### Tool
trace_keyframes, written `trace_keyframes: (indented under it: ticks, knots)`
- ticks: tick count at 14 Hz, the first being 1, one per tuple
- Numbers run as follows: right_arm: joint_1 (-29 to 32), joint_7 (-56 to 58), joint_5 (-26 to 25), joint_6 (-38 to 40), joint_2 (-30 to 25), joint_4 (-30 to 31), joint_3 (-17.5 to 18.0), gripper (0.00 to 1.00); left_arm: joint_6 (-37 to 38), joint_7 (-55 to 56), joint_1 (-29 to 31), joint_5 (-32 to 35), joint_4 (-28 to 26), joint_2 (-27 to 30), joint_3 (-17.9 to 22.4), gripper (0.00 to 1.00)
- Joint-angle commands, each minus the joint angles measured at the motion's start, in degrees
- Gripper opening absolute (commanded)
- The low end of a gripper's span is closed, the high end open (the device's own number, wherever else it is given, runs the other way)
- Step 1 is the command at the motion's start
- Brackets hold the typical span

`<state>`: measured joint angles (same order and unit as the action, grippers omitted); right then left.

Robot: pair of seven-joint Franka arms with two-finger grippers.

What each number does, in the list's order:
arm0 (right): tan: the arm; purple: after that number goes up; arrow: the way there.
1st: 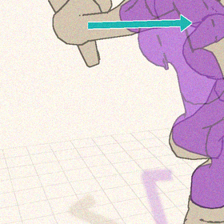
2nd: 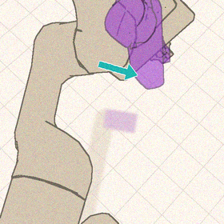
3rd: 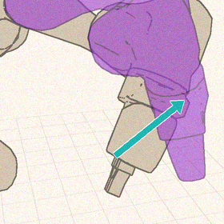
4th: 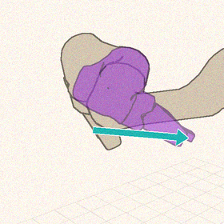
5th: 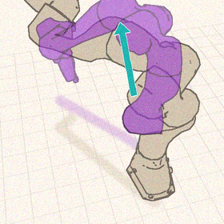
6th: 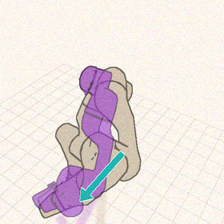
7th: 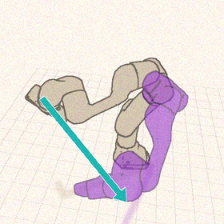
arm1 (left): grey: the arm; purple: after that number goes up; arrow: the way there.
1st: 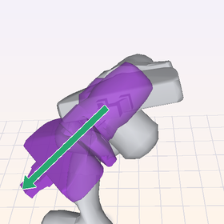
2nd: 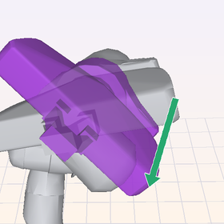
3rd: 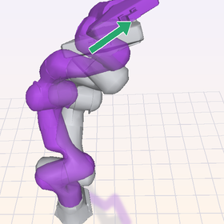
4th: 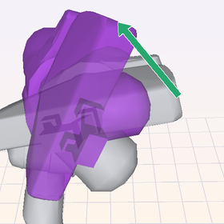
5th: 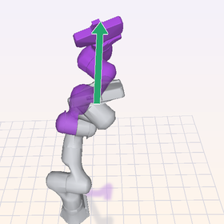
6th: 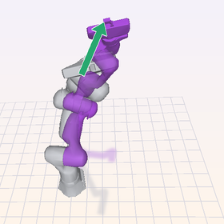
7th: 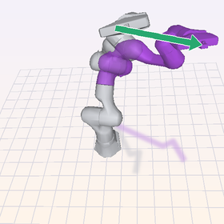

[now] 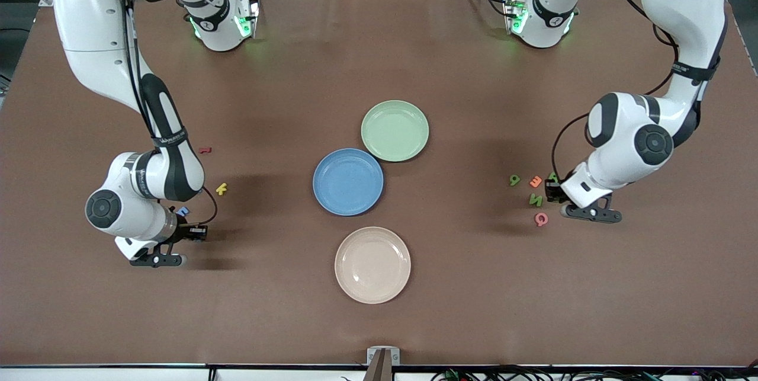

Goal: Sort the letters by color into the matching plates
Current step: 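Place the g on the blue plate while the left places n on green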

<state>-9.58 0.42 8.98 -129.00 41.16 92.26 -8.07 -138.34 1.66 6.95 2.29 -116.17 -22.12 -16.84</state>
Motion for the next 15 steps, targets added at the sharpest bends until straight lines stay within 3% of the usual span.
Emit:
trace_keyframes:
  ticks: [1,7,10,15]
  knots:
    - [-4.0,-8.5,0.8,8.9,-6.6,1.3,-0.2,0.13,1.2,6.7,0.0,0.4,-1.0,0.9,-4.4,0.00]
    - [-18.7,-34.9,0.9,12.5,-9.5,2.7,0.0,0.13,1.5,28.9,-0.9,0.4,-1.0,0.2,-15.5,0.00]
    - [-26.1,-45.3,2.8,9.2,-8.9,2.6,0.0,0.13,1.5,41.1,-7.0,0.4,-1.2,0.0,-15.9,0.00]
    - [-33.0,-53.3,3.2,1.6,-4.3,2.8,-0.1,0.13,0.0,56.8,-14.1,0.4,-1.6,-2.0,-15.9,0.00]
